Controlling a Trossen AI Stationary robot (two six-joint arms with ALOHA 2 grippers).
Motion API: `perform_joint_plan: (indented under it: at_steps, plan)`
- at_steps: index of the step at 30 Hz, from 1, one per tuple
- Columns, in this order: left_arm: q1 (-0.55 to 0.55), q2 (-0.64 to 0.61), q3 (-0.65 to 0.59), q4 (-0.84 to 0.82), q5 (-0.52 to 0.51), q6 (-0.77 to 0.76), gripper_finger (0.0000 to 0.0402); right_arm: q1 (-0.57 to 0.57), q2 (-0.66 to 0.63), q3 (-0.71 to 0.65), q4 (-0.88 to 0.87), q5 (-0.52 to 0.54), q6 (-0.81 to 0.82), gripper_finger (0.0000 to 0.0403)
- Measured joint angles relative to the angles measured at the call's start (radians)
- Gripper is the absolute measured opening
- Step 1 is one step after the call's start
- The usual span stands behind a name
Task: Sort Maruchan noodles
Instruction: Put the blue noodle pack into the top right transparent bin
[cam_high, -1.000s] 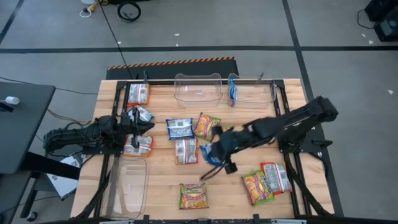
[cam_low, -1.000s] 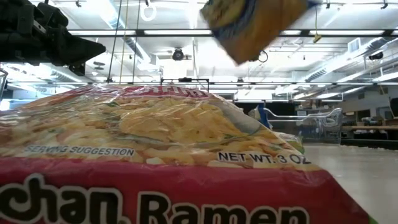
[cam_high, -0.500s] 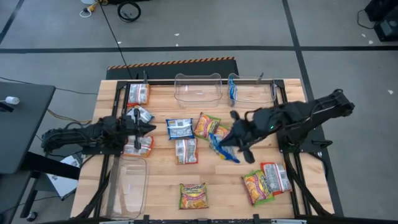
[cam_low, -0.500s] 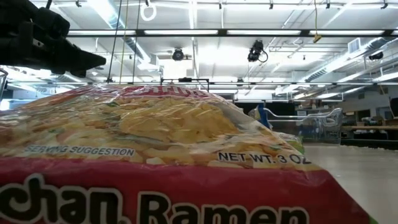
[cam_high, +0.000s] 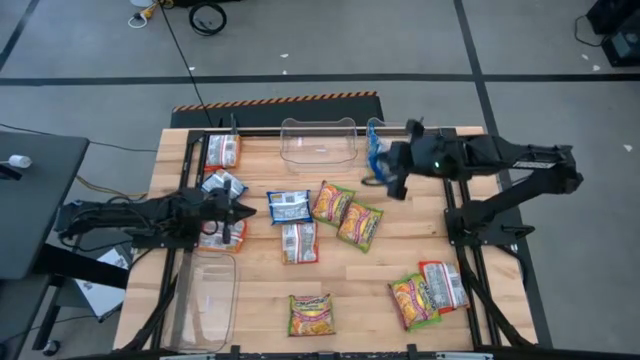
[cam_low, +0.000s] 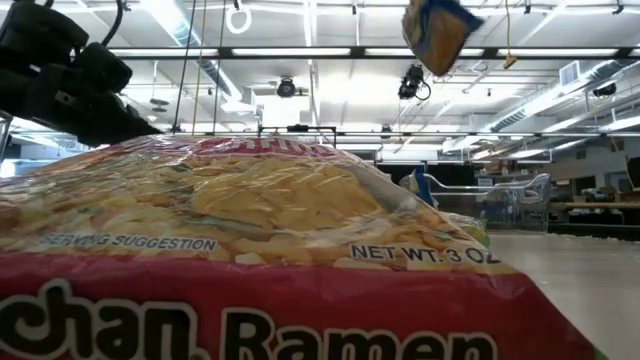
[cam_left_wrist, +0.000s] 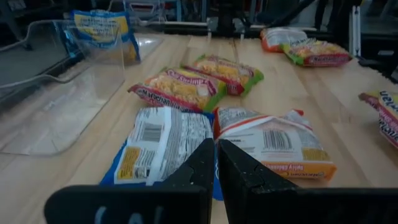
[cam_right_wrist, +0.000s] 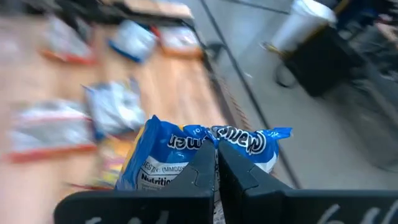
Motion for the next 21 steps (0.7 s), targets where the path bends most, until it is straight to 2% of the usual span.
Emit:
perform_joint_plan:
  at_steps: [2, 5, 13, 17, 21]
  plan:
    - [0.0, 0.013, 0.0, 0.012, 0.007, 0.0, 0.0027, -0.076, -0.021, -0.049, 0.023, -0.021, -0.057, 0.0008]
    - [0.0, 0.015, -0.001, 0.036, 0.01, 0.0, 0.0027, -0.203, -0.066, -0.141, 0.109, -0.114, -0.14, 0.0008]
    - [0.0, 0.014, -0.001, 0.047, 0.009, 0.0, 0.0027, -0.549, -0.166, -0.49, 0.473, -0.369, -0.332, 0.0008]
    - [0.0, 0.014, -0.001, 0.05, 0.008, 0.0, 0.0027, -0.698, -0.157, -0.625, 0.678, -0.464, -0.447, 0.0008]
    - [0.0, 0.014, -0.001, 0.05, 0.007, 0.0, 0.0027, -0.821, -0.096, -0.714, 0.865, -0.558, -0.493, 0.0009]
